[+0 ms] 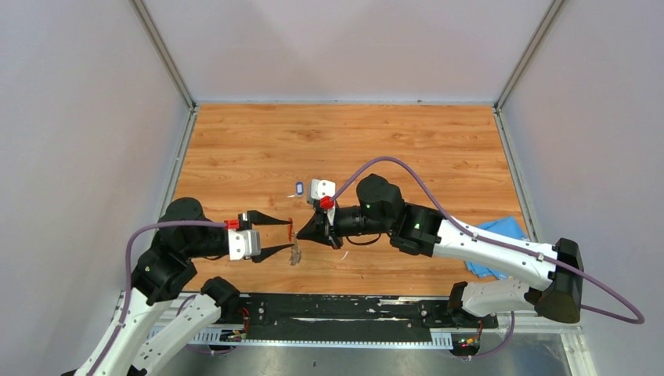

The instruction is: Put the keys on the keyring

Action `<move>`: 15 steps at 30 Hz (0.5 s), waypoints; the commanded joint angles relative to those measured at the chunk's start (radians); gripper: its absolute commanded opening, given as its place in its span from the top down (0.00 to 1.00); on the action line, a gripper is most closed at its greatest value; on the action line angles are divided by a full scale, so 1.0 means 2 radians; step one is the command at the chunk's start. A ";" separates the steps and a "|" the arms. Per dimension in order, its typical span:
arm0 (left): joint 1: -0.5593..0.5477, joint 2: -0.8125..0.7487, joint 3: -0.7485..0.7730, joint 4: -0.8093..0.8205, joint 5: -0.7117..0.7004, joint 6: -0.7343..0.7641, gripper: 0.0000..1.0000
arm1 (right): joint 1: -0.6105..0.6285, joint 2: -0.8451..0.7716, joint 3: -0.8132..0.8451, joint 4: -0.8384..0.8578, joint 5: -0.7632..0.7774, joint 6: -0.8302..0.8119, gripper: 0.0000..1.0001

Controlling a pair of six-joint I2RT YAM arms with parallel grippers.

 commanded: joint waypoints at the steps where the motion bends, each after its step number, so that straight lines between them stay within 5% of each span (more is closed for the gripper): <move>1: -0.002 0.014 0.013 -0.041 0.004 -0.002 0.47 | 0.006 -0.008 0.032 -0.054 -0.003 -0.021 1.00; 15: -0.002 0.044 0.022 -0.060 0.036 0.002 0.78 | 0.006 0.011 0.081 -0.120 -0.023 -0.052 1.00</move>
